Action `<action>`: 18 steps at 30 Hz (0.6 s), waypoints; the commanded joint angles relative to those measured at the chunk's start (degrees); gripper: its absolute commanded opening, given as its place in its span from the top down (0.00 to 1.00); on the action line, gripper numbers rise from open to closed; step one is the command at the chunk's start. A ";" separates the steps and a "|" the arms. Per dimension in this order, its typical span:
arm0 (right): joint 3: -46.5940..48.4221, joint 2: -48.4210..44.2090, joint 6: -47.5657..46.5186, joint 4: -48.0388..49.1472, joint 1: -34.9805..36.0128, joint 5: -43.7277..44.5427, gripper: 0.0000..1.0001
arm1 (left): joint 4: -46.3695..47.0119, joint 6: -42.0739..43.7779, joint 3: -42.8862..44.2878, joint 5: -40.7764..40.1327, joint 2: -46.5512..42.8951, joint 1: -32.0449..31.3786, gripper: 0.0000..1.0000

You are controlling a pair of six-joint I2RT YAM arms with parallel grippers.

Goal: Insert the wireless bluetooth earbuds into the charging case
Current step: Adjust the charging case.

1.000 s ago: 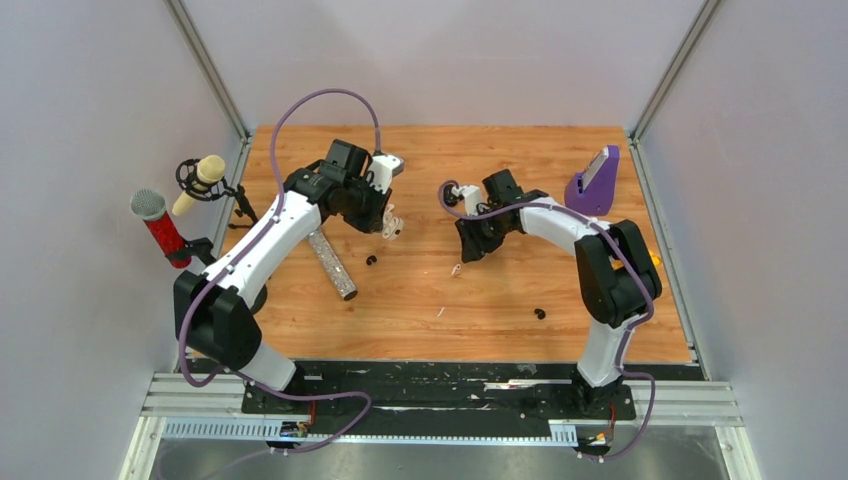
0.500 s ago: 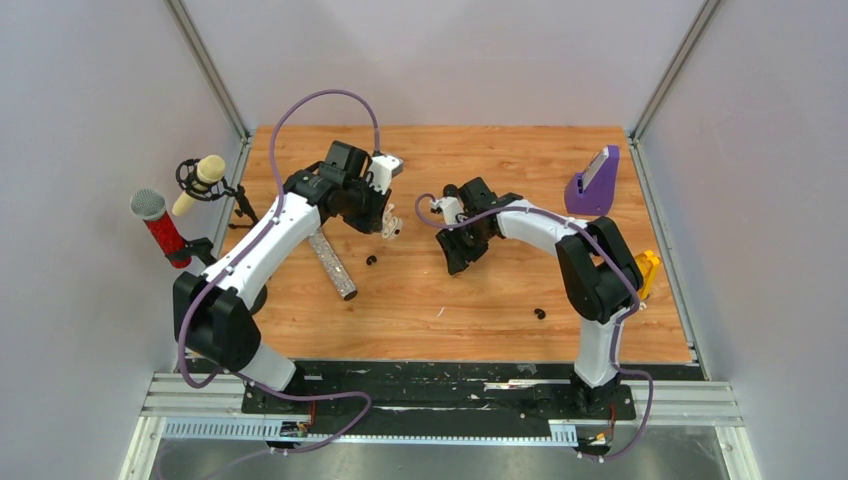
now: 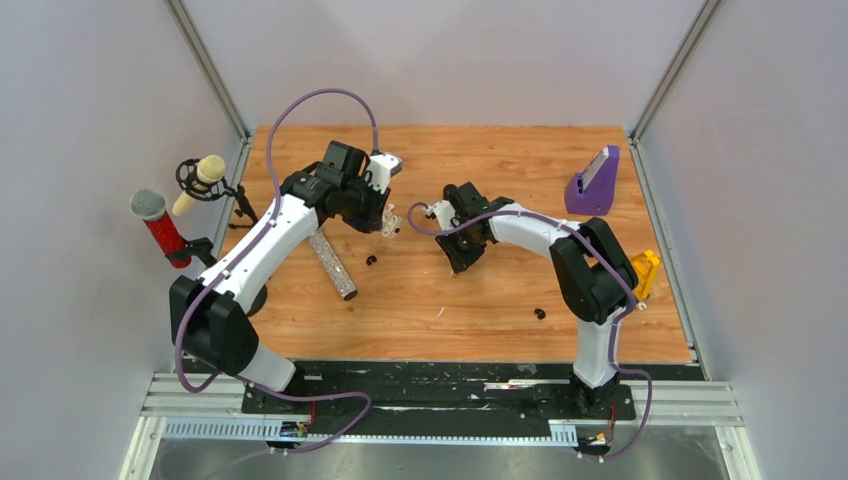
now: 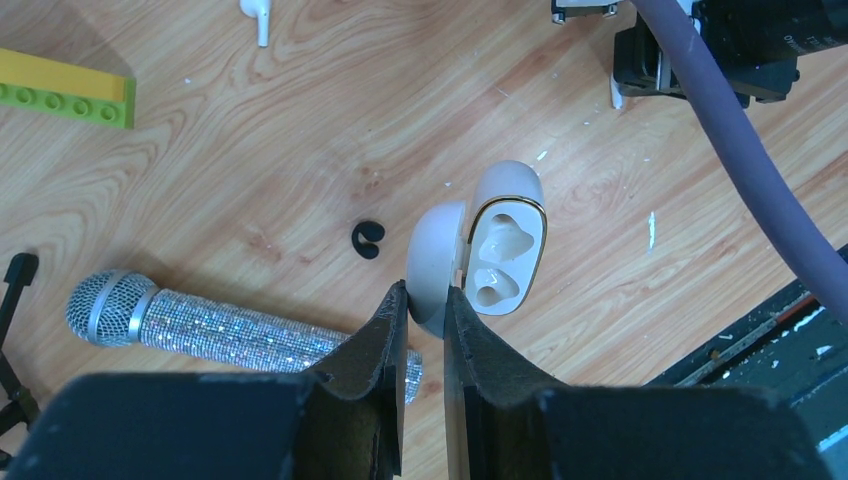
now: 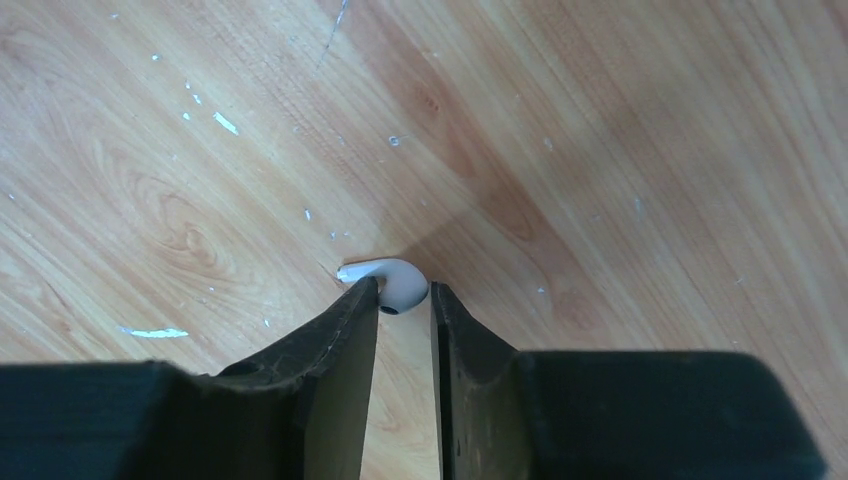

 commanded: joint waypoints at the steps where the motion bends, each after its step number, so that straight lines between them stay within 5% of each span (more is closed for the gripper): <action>1: 1.77 0.75 -1.48 1.93 0.15 3.74 0.75 | 2.10 -0.41 -0.36 1.33 -2.48 -0.07 0.87; 18: -6.72 -10.05 -14.20 13.72 0.08 6.24 0.92 | 1.81 -0.67 -0.72 4.14 -0.25 -0.04 0.87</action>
